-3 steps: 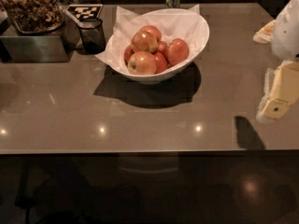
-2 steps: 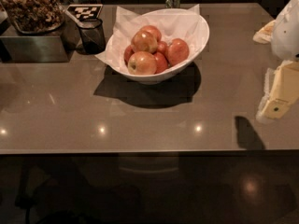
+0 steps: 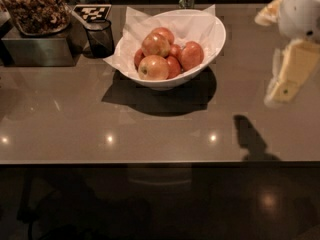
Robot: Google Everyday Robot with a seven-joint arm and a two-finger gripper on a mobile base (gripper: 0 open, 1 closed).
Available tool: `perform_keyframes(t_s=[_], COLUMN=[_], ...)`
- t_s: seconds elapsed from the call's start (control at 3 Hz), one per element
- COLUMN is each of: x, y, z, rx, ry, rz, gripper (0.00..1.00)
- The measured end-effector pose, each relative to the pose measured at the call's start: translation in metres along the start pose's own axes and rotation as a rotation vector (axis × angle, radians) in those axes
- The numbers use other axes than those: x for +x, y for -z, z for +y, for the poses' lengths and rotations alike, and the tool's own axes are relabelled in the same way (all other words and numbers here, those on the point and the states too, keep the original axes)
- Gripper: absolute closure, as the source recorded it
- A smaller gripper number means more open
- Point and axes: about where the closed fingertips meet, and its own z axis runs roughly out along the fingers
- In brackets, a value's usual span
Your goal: Pick apple from white bowl
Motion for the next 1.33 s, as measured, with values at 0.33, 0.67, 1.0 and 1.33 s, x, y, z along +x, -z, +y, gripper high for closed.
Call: perform_keyframes(t_s=[0.33,0.67,1.0,1.33], x=[-0.042,-0.053,-0.052,-0.06], y=[0.009,0.033,0.031,0.022], z=[-0.043,-0.059,-0.058,-0.076], rx=[0.014,0.084,0.097,0.108], ry=[0.081,0.089,0.076,0.082], rz=[-0.101,-0.137,-0.143,-0.188], gripper=[0.0,0.0,0.0,0.0])
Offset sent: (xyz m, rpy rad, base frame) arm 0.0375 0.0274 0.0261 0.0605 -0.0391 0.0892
